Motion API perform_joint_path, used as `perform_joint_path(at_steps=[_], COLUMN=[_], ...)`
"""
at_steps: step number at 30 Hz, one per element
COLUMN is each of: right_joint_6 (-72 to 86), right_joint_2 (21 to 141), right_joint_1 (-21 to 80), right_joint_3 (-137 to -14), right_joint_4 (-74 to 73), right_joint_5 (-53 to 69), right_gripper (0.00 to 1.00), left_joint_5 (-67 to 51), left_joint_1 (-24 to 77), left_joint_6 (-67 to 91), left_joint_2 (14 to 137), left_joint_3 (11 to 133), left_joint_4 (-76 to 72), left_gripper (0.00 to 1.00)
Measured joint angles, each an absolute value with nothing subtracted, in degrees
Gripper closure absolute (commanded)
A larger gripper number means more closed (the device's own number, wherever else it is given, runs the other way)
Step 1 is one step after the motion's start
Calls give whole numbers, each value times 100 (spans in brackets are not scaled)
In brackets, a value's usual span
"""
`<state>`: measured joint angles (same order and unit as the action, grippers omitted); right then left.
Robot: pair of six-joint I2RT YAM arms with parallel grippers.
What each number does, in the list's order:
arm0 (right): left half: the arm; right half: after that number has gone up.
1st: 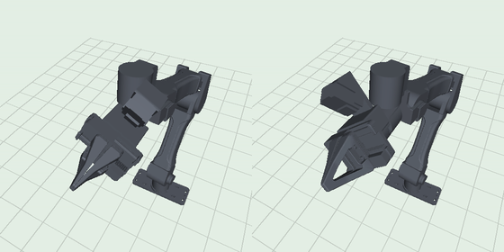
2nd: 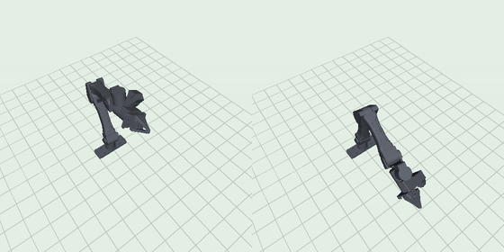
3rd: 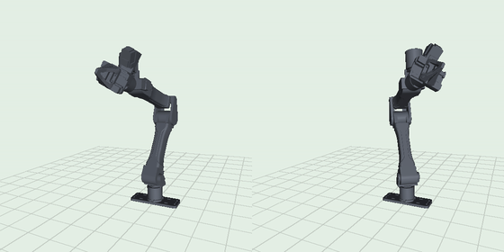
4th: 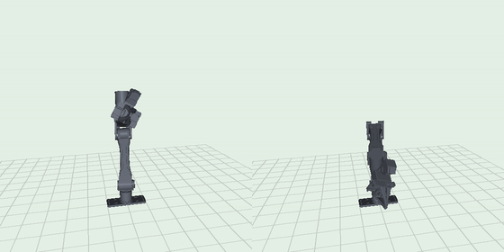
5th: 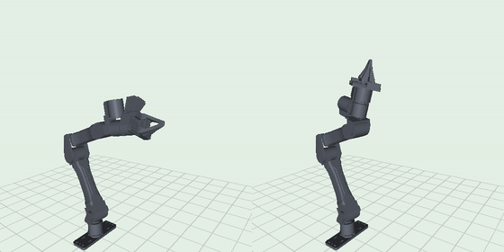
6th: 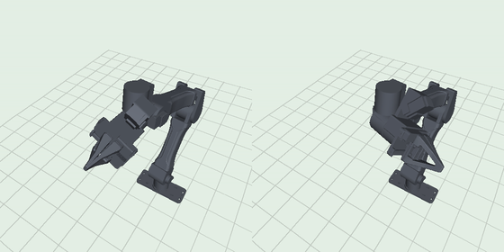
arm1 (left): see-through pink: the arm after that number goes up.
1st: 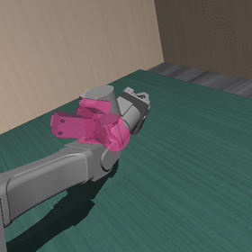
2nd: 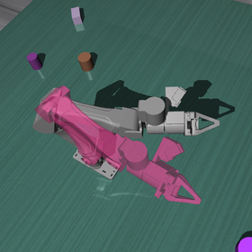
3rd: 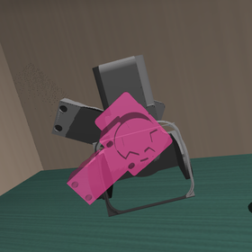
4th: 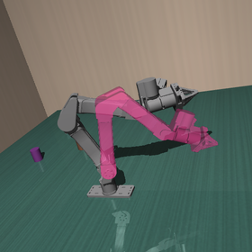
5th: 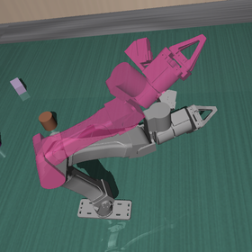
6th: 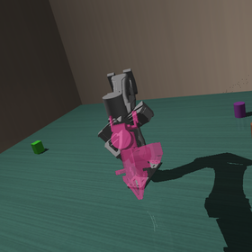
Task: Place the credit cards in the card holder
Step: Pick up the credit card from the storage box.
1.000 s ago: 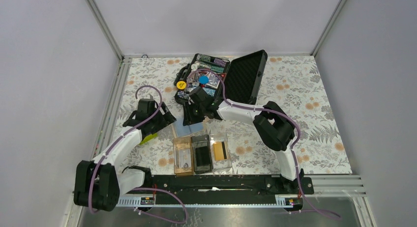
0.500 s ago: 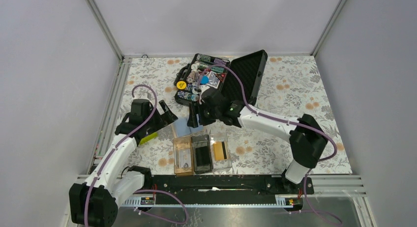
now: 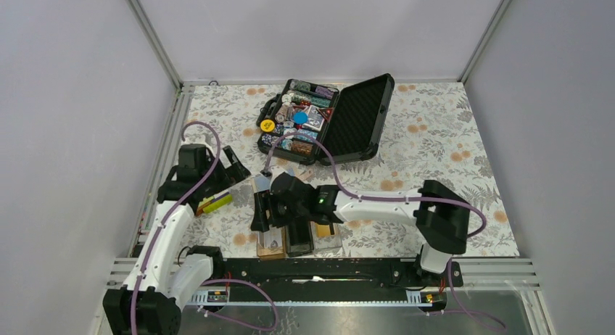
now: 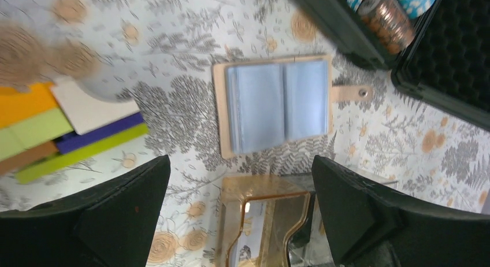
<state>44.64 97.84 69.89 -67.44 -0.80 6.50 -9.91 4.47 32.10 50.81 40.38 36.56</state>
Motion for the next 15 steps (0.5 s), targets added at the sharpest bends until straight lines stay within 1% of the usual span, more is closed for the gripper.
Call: perform_joint_path(at_steps=[6,15], right_joint_6=[4762,4875], right_joint_2=[10453,11017], right_joint_1=[7164,7188], right_joint_3=[-6895,-7218], right_joint_4=[-126,-222], right_joint_5=[386,202], right_gripper=[35,37], left_joint_5=[-687,-541], left_joint_1=[172,156], left_joint_6=[2711,2423], left_joint_2=[4947,4895], left_joint_3=[4410,4427], left_joint_4=[3795,3957], left_gripper=[1,1])
